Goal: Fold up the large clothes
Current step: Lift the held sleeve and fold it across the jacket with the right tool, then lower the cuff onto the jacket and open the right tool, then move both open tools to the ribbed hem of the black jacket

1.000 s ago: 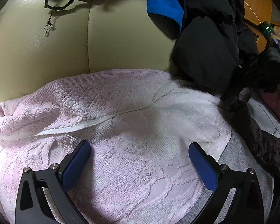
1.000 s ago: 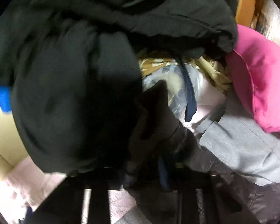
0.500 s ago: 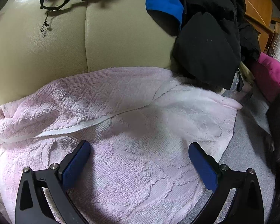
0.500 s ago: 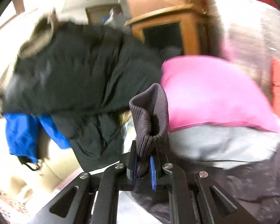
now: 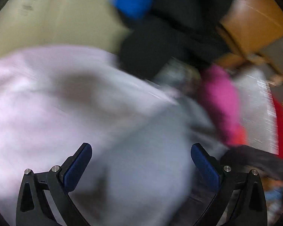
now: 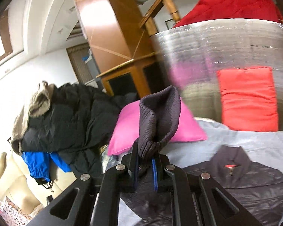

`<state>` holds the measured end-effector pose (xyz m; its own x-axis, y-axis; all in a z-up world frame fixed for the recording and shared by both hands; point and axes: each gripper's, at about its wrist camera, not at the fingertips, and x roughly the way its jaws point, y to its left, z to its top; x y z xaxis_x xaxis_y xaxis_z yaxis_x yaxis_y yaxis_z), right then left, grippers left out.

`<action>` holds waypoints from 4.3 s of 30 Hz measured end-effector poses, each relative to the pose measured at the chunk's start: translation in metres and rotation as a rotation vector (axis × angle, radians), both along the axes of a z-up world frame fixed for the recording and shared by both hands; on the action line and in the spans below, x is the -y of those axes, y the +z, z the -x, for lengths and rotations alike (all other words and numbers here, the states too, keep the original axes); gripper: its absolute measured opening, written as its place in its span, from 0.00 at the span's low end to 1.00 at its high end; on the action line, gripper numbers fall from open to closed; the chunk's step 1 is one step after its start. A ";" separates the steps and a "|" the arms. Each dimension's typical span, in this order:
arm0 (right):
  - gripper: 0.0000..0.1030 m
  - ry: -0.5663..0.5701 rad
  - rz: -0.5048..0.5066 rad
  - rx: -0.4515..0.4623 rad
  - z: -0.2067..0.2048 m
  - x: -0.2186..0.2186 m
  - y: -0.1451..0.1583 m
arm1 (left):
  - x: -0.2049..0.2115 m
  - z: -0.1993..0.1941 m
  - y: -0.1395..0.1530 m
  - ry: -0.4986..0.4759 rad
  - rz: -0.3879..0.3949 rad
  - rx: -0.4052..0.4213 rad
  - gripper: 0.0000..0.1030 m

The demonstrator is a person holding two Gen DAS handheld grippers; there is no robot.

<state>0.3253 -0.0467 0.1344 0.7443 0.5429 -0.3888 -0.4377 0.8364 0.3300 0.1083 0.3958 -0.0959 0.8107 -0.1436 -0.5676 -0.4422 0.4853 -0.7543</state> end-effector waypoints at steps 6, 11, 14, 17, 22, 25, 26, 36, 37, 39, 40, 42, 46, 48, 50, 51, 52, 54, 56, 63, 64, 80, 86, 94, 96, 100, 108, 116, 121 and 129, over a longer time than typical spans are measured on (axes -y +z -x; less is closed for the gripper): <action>0.11 -0.043 -0.016 0.014 0.005 0.060 0.002 | 0.103 -0.069 0.009 -0.311 0.431 0.127 1.00; 0.11 -0.069 -0.008 -0.002 0.004 0.098 -0.016 | 0.157 -0.117 -0.020 -0.331 0.566 0.056 1.00; 0.11 -0.078 -0.002 -0.025 0.000 0.118 -0.032 | 0.176 -0.132 -0.036 -0.312 0.612 0.002 1.00; 0.11 -0.084 -0.001 -0.045 -0.003 0.132 -0.047 | 0.182 -0.143 -0.044 -0.285 0.631 -0.017 1.00; 0.11 -0.083 -0.017 -0.055 -0.007 0.154 -0.060 | 0.190 -0.137 -0.055 -0.235 0.676 -0.009 1.00; 0.11 -0.083 -0.012 -0.046 -0.007 0.159 -0.058 | 0.189 -0.142 -0.056 -0.212 0.691 0.013 1.00; 0.11 -0.082 -0.011 -0.042 -0.007 0.162 -0.056 | 0.189 -0.144 -0.057 -0.206 0.687 0.013 0.96; 0.11 -0.161 0.008 -0.102 -0.001 0.218 -0.111 | 0.212 -0.161 -0.077 -0.314 0.388 -0.218 0.20; 0.11 -0.194 0.002 -0.148 -0.003 0.229 -0.130 | 0.214 -0.162 -0.078 -0.320 0.370 -0.229 0.21; 0.11 -0.261 -0.004 -0.262 -0.008 0.253 -0.178 | 0.218 -0.166 -0.079 -0.338 0.337 -0.247 0.21; 0.11 -0.288 -0.001 -0.319 -0.009 0.263 -0.204 | 0.220 -0.168 -0.078 -0.346 0.323 -0.254 0.21; 0.11 -0.313 0.003 -0.392 -0.010 0.273 -0.238 | 0.224 -0.170 -0.076 -0.351 0.298 -0.258 0.21; 0.11 -0.322 -0.030 -0.436 -0.007 0.278 -0.262 | 0.231 -0.176 -0.074 -0.359 0.247 -0.261 0.21; 0.11 -0.315 -0.040 -0.423 -0.006 0.278 -0.257 | 0.232 -0.180 -0.072 -0.359 0.245 -0.260 0.21; 0.11 -0.304 -0.062 -0.385 0.000 0.278 -0.240 | 0.229 -0.180 -0.074 -0.359 0.239 -0.259 0.21; 0.11 -0.290 -0.068 -0.347 0.006 0.277 -0.227 | 0.227 -0.178 -0.076 -0.360 0.240 -0.258 0.21; 0.11 -0.282 -0.068 -0.315 0.013 0.277 -0.216 | 0.228 -0.179 -0.076 -0.362 0.238 -0.256 0.23; 0.11 -0.278 -0.061 -0.274 0.023 0.276 -0.202 | 0.227 -0.174 -0.076 -0.369 0.230 -0.251 0.27; 0.11 -0.304 -0.020 -0.297 0.023 0.277 -0.210 | 0.230 -0.174 -0.073 -0.378 0.213 -0.261 0.32; 0.62 -0.349 -0.053 -0.471 0.013 0.287 -0.262 | 0.231 -0.151 -0.024 -0.393 -0.009 -0.268 0.76; 0.78 -0.343 -0.065 -0.466 0.015 0.288 -0.258 | 0.227 -0.144 -0.016 -0.396 -0.037 -0.253 0.76; 0.84 -0.344 0.090 -0.227 0.033 0.248 -0.177 | 0.299 -0.166 0.031 -0.399 -0.766 -0.110 0.76; 0.84 -0.359 0.344 -0.317 -0.006 0.209 -0.239 | 0.326 -0.192 -0.011 -0.459 -0.890 -0.224 0.76; 0.85 -0.368 0.406 -0.336 0.002 0.217 -0.276 | 0.327 -0.191 -0.043 -0.482 -0.985 -0.230 0.82; 0.86 -0.371 0.412 -0.324 0.004 0.215 -0.279 | 0.327 -0.190 -0.043 -0.482 -0.984 -0.228 0.82; 0.85 -0.377 0.417 -0.325 0.008 0.216 -0.266 | 0.329 -0.182 -0.022 -0.476 -0.992 -0.220 0.82; 0.86 -0.367 0.310 -0.189 0.003 0.204 -0.200 | 0.386 -0.178 0.020 -0.523 -1.006 -0.027 0.82; 0.86 -0.385 0.412 -0.324 -0.042 0.207 -0.265 | 0.398 -0.197 -0.045 -0.574 -0.978 -0.127 0.91; 0.89 -0.385 0.429 -0.308 -0.041 0.206 -0.277 | 0.397 -0.201 -0.051 -0.564 -0.987 -0.139 0.95; 0.89 -0.396 0.369 -0.246 -0.019 0.201 -0.243 | 0.384 -0.175 -0.007 -0.519 -0.987 -0.041 0.95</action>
